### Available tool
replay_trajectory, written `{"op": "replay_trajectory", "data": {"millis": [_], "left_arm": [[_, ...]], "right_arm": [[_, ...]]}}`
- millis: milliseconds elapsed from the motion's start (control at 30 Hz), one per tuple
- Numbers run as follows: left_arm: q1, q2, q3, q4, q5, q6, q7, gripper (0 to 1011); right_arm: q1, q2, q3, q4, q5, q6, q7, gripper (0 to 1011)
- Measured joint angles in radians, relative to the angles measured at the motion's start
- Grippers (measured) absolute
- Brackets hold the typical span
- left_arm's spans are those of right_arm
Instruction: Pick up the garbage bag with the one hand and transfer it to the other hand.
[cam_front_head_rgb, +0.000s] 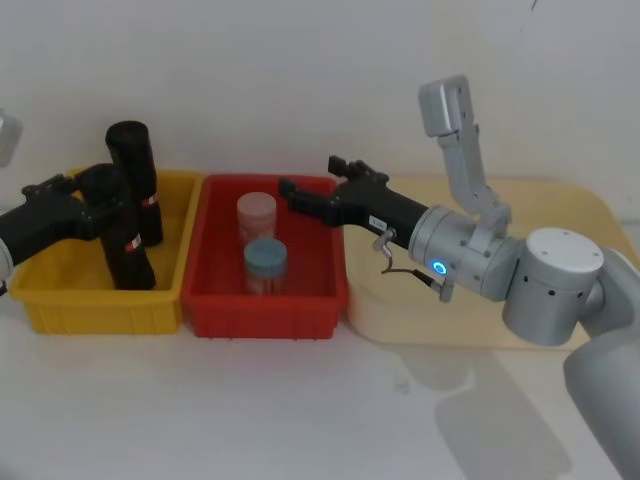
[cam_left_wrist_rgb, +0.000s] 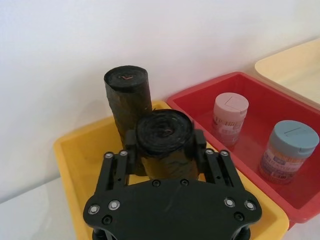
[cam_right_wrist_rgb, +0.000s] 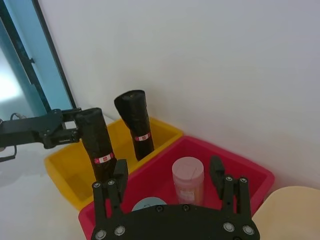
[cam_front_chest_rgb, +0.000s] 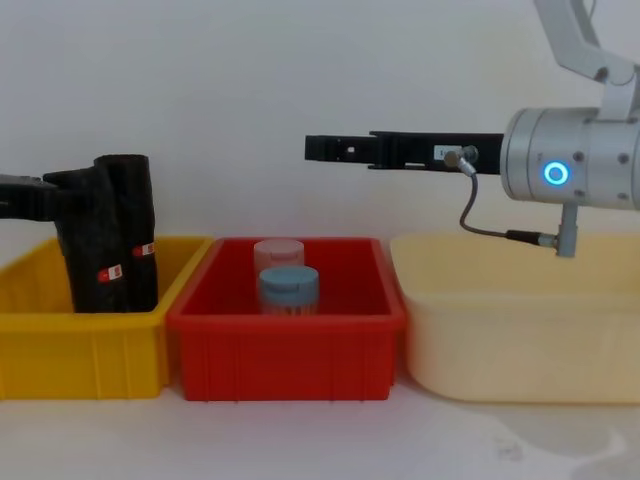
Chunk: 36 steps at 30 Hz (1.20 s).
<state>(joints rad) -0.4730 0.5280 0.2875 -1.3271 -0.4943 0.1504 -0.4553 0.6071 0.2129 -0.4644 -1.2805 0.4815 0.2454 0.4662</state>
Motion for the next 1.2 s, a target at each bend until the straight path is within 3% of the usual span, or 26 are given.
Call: {"op": "replay_trajectory", "data": {"millis": [67, 333, 767, 1200], "left_arm": [[-0.001, 0.000, 0.001, 0.001, 0.001, -0.001, 0.000, 586], [-0.004, -0.001, 0.002, 0.004, 0.003, -0.003, -0.001, 519], [-0.006, -0.002, 0.003, 0.007, 0.004, -0.005, -0.001, 519], [-0.007, -0.002, 0.004, 0.008, 0.005, -0.006, -0.001, 519]], "right_arm": [[0.003, 0.000, -0.004, 0.005, 0.000, 0.003, 0.001, 999], [0.032, 0.010, -0.033, 0.034, 0.001, 0.035, 0.037, 1000], [0.095, 0.018, -0.102, 0.093, -0.012, 0.095, 0.099, 1000], [0.132, 0.013, -0.166, 0.134, -0.042, 0.119, 0.117, 1000]]}}
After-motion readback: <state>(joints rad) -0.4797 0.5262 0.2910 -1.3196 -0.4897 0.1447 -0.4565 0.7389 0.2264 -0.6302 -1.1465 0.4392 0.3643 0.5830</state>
